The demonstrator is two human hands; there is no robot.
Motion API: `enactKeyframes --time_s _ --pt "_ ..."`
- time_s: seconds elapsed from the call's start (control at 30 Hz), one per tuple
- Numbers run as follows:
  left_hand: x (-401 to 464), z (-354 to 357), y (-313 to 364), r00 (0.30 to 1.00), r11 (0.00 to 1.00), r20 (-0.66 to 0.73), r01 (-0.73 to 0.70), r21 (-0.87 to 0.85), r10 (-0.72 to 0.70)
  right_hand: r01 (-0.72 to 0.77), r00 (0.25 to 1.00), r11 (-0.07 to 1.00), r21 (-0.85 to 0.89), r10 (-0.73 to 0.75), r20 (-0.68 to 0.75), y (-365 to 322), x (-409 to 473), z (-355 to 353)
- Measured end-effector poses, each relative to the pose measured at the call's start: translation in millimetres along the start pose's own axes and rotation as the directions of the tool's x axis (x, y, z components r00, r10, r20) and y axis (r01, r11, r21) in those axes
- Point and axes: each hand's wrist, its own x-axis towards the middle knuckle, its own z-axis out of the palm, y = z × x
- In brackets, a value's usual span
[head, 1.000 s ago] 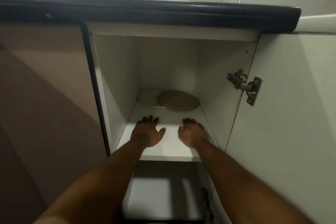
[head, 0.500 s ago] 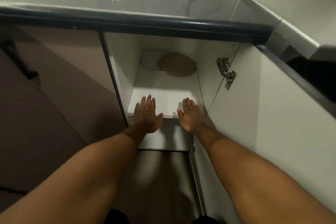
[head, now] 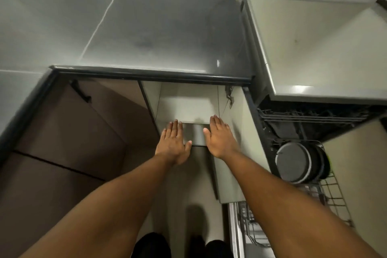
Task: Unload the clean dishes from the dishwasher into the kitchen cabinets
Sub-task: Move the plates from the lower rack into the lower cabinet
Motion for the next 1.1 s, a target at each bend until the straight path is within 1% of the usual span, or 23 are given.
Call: enactKeyframes --time_s 0.03,0.1,0.17,0.23,0.33,0.47,0.6,0.67,0.7,0.73,0.77,0.83,0.87,0.93,1.1 --pt "-27.0 -17.8 12.7 1.000 1.000 0.004 0.003 0.009 -0.003 -0.009 1.000 1.000 0.009 0.009 -0.010 -6.1 -24.2 -19.7" --pt "-63.0 -48.2 31.2 0.999 1.000 0.049 -0.008 -0.016 0.009 -0.025 0.999 0.999 0.033 0.024 0.028 -9.6 -59.0 -52.2" --pt "-82.0 -58.7 38.7 0.999 1.000 0.032 -0.012 -0.028 0.013 -0.016 1.000 0.999 0.028 0.015 0.005 -11.3 -75.8 -61.9" --pt "-110.3 -86.8 57.7 0.998 0.999 0.056 -0.009 -0.044 0.011 -0.056 0.998 0.997 0.051 0.056 0.005 -10.9 -105.6 -90.6" --pt "-138.8 -104.9 72.4 0.999 0.998 0.040 -0.027 -0.055 0.029 -0.075 0.997 0.994 0.080 0.077 -0.022 -5.9 -135.2 -108.1" --pt "-158.1 -107.6 79.3 0.998 0.995 0.037 -0.045 -0.089 0.049 -0.117 0.992 0.988 0.097 0.121 -0.034 1.7 -154.2 -109.0" --pt "-188.4 -107.6 93.1 0.993 0.990 0.026 -0.108 -0.085 0.111 -0.160 0.981 0.982 0.105 0.169 -0.092 1.3 -193.2 -118.3" --pt "-192.5 -104.7 92.5 0.992 0.990 0.015 -0.121 -0.079 0.123 -0.147 0.980 0.982 0.115 0.160 -0.118 -1.6 -199.1 -122.5" --pt "-202.4 -99.3 99.4 0.985 0.984 0.048 -0.159 -0.078 0.163 -0.187 0.973 0.974 0.125 0.201 -0.115 1.6 -218.6 -121.0" --pt "-208.7 -95.0 103.0 0.981 0.980 0.052 -0.180 -0.081 0.184 -0.210 0.966 0.968 0.138 0.227 -0.123 2.2 -230.6 -119.8" --pt "-210.2 -92.8 101.5 0.982 0.980 0.039 -0.182 -0.082 0.186 -0.198 0.967 0.970 0.143 0.218 -0.135 1.9 -231.9 -118.2" --pt "-226.1 -80.6 115.4 0.966 0.968 0.078 -0.241 -0.076 0.247 -0.257 0.954 0.956 0.141 0.274 -0.121 8.6 -264.8 -112.1" --pt "-228.7 -76.9 114.9 0.965 0.967 0.078 -0.246 -0.070 0.251 -0.257 0.953 0.955 0.148 0.276 -0.124 10.3 -267.7 -108.2" --pt "-238.6 -65.0 128.3 0.948 0.954 0.106 -0.297 -0.039 0.299 -0.314 0.935 0.938 0.148 0.332 -0.121 20.6 -293.0 -104.1" --pt "-250.7 -51.5 153.6 0.921 0.932 0.160 -0.361 0.007 0.356 -0.404 0.900 0.901 0.158 0.422 -0.107 46.6 -325.7 -99.1"
